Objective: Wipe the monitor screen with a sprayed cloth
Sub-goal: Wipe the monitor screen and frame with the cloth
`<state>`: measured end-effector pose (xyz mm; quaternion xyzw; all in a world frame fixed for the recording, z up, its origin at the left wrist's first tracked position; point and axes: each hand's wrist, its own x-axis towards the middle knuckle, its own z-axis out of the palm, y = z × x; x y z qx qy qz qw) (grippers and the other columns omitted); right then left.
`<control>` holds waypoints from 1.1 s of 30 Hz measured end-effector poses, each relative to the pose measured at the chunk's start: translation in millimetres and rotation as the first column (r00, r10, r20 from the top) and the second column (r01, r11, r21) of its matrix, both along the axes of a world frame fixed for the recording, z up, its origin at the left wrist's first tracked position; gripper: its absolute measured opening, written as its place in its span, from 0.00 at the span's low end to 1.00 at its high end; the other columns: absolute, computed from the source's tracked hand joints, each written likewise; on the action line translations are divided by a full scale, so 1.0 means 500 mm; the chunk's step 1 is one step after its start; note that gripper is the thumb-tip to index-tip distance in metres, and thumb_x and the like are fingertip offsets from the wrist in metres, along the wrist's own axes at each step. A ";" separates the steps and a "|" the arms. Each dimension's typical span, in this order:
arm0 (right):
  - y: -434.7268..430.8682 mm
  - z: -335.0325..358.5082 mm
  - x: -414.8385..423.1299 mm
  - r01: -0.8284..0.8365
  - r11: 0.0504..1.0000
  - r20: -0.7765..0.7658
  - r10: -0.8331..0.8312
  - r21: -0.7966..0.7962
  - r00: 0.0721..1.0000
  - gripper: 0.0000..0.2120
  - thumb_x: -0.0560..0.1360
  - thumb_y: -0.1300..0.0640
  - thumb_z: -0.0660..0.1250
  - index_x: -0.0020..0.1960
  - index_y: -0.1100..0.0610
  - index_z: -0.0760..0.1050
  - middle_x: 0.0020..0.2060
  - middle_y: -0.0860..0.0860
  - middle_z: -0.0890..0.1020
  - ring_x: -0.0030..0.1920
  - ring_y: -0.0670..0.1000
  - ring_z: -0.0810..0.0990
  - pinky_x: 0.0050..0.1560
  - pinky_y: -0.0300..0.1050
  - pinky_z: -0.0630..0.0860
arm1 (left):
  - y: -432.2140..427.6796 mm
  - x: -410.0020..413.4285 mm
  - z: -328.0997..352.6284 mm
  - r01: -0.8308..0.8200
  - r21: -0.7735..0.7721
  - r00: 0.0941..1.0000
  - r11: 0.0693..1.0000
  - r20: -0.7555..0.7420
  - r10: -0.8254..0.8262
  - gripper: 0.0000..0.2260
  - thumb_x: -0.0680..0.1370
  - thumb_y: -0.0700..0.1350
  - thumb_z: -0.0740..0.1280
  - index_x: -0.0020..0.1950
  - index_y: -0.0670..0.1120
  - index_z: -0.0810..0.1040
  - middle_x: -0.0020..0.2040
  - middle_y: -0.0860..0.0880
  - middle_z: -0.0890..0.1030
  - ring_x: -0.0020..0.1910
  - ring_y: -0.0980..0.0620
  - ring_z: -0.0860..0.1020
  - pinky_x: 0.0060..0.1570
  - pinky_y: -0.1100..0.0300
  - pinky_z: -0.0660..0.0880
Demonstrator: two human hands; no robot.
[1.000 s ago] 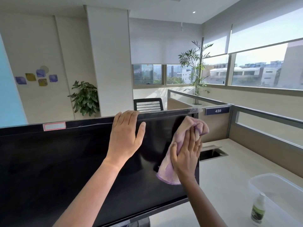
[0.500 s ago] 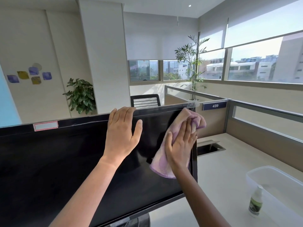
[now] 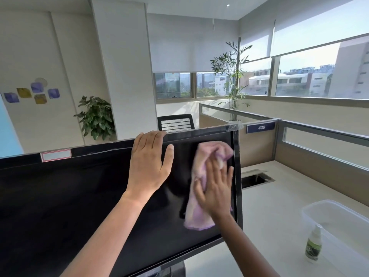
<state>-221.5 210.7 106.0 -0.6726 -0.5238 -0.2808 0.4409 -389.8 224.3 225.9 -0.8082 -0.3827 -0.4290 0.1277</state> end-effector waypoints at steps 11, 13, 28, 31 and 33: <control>-0.002 -0.047 -0.126 -0.177 0.980 0.054 0.183 -0.092 0.982 0.30 0.75 0.46 0.55 0.75 0.55 0.55 0.73 0.52 0.63 0.73 0.60 0.59 0.74 0.60 0.49 | 0.001 0.000 -0.001 -0.013 -0.002 1.000 1.000 -0.021 0.013 0.27 0.76 0.54 0.47 0.62 0.38 0.71 0.60 0.40 0.77 0.63 0.42 0.73 0.70 0.50 0.58; -0.005 -0.061 -0.120 -0.201 0.969 0.254 0.232 -0.144 0.939 0.29 0.75 0.45 0.56 0.74 0.53 0.57 0.71 0.49 0.65 0.72 0.59 0.61 0.72 0.63 0.57 | -0.003 0.002 -0.003 -0.010 0.003 1.000 1.000 -0.030 0.010 0.27 0.76 0.54 0.47 0.63 0.38 0.71 0.60 0.40 0.77 0.63 0.42 0.72 0.70 0.50 0.58; -0.008 0.009 -0.013 0.060 0.997 -0.219 -0.070 -0.055 0.973 0.35 0.72 0.42 0.49 0.73 0.63 0.59 0.72 0.60 0.63 0.72 0.68 0.58 0.69 0.69 0.52 | 0.002 -0.006 -0.001 -0.003 0.003 0.998 1.000 -0.064 0.003 0.27 0.76 0.54 0.45 0.64 0.39 0.70 0.62 0.41 0.75 0.64 0.43 0.71 0.72 0.52 0.55; -0.028 -0.045 -0.012 0.106 0.989 -0.341 -0.134 -0.101 0.931 0.36 0.72 0.42 0.47 0.74 0.62 0.55 0.74 0.60 0.60 0.73 0.65 0.57 0.68 0.67 0.57 | 0.002 -0.004 -0.003 0.013 0.008 0.998 1.000 -0.062 -0.013 0.27 0.76 0.54 0.46 0.64 0.39 0.70 0.62 0.41 0.75 0.64 0.43 0.70 0.72 0.53 0.55; -0.039 -0.086 -0.018 0.120 0.984 -0.359 -0.161 -0.134 0.919 0.35 0.73 0.43 0.47 0.74 0.62 0.55 0.74 0.60 0.59 0.73 0.63 0.57 0.68 0.64 0.61 | 0.003 -0.004 -0.006 0.023 0.015 0.998 1.000 -0.055 -0.022 0.27 0.76 0.54 0.46 0.65 0.39 0.69 0.62 0.41 0.75 0.65 0.44 0.70 0.72 0.53 0.54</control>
